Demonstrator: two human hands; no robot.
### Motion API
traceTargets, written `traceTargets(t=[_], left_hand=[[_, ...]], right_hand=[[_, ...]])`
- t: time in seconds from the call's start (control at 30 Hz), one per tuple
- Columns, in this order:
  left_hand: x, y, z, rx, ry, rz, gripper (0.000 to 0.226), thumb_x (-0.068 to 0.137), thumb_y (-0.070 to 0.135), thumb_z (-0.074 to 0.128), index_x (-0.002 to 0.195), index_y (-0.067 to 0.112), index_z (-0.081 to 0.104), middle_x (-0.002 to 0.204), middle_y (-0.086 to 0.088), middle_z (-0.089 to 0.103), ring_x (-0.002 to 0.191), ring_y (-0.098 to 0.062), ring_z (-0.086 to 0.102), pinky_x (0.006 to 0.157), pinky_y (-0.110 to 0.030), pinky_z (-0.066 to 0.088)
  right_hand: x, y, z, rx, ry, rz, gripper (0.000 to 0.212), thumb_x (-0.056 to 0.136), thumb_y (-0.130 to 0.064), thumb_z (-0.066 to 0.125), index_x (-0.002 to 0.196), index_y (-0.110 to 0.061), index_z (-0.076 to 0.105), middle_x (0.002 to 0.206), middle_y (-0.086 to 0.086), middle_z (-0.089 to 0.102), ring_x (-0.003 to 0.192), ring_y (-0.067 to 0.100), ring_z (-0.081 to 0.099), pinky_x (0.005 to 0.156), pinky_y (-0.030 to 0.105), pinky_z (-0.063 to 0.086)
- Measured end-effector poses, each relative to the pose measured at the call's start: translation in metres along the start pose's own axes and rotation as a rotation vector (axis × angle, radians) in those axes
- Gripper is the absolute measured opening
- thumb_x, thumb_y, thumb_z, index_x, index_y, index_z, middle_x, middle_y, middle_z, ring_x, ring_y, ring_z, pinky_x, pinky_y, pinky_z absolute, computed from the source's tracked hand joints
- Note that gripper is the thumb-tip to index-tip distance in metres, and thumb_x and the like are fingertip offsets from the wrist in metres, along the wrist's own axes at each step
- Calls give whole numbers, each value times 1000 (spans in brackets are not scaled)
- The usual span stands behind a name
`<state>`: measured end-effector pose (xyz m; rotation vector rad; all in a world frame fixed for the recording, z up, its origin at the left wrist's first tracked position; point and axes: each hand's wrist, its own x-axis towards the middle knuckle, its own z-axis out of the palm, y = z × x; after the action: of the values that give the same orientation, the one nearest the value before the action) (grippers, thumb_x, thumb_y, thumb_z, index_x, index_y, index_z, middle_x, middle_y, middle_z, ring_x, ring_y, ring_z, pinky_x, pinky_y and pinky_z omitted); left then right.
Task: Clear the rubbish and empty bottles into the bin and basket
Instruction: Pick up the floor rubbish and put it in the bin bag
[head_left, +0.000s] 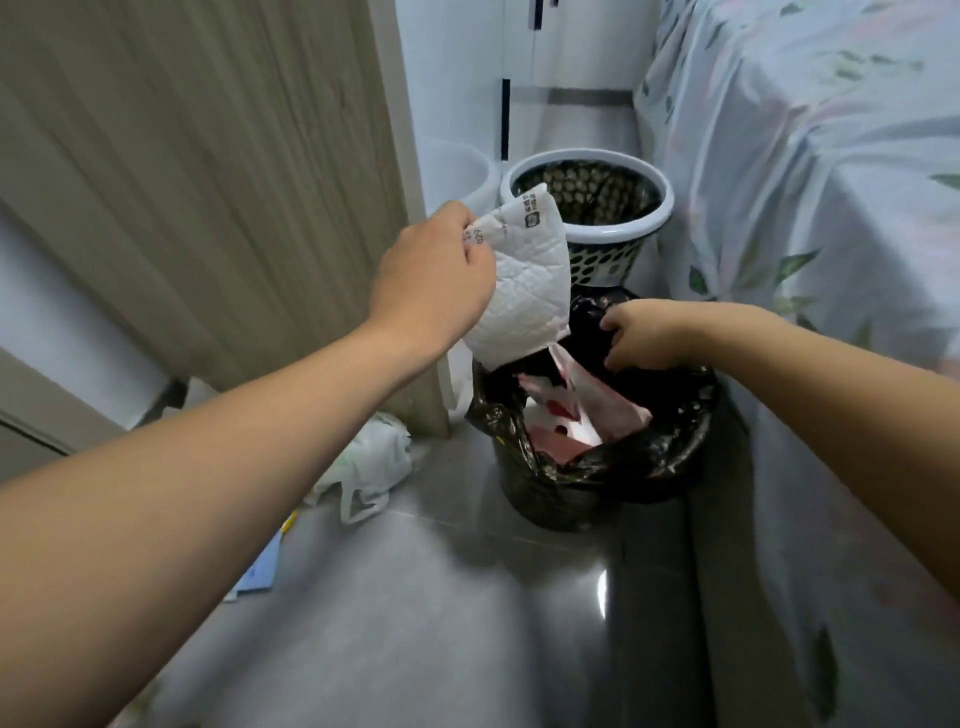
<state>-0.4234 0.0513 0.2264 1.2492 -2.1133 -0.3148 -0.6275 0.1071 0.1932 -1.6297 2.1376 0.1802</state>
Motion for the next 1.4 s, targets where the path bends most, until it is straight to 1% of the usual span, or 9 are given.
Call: traceTargets(t=[0.2,0.33,0.53,0.73,0.83,0.97,1.17,1.3,1.4], left_hand=[[8,22,58,-33,-295,-85,20,84,14,42,97,13,57,90,-1,59,83,-23,52,61,-32,37],[4,22,98,35,-529,-200,9,79,6,44,85,6,51,73,-4,49,72,-25,47,50,-29,31],[-6,-8,89,128,-445,-71,28,87,13,43,111,8,56,102,-9,62,93,-29,57,76,-37,49],[-31,-56,35,203,-440,159,29,94,22,44,118,12,57,118,-9,61,108,-27,56,88,-41,47],[-48,-85,7,244,-432,175,32,95,24,45,124,12,54,123,-9,58,112,-27,54,91,-40,45],[-73,-135,-32,322,-422,129,31,93,27,47,119,12,54,118,-10,59,110,-30,56,89,-42,47],[-119,-219,-88,386,-402,-23,28,93,25,48,112,7,57,112,-15,62,106,-33,58,88,-41,46],[-157,-273,-116,377,-420,-140,33,93,25,48,122,10,56,124,-14,60,115,-30,55,94,-40,45],[-187,-310,-134,375,-429,-237,37,93,27,47,127,14,53,128,-11,58,117,-29,54,95,-38,45]], right_hand=[[5,24,-9,-116,-12,9,40,83,-29,62,120,-13,60,111,7,63,98,27,60,88,36,51],[9,29,-1,-157,-26,-8,49,85,-33,62,129,-13,52,119,6,60,104,27,58,90,37,49],[11,10,13,-202,21,-96,27,83,-28,58,102,-10,58,103,9,63,87,26,60,73,35,50],[-10,-42,26,-37,106,-222,49,86,-25,54,134,-14,46,131,7,53,117,26,52,95,37,46],[-20,-78,34,13,131,-278,50,87,-22,54,136,-16,45,137,7,49,124,26,47,101,38,42],[-24,-137,49,-15,121,-355,54,87,-24,57,138,-13,43,139,9,47,127,24,45,100,32,38],[-17,-237,89,-92,30,-493,40,82,-27,55,119,-13,50,120,10,53,114,30,52,90,37,46],[-24,-300,119,-86,8,-606,52,84,-25,57,134,-15,47,134,8,51,124,28,48,100,34,42],[-24,-340,151,-101,-18,-654,35,84,-26,58,116,-12,56,120,9,57,115,28,54,85,29,43]])
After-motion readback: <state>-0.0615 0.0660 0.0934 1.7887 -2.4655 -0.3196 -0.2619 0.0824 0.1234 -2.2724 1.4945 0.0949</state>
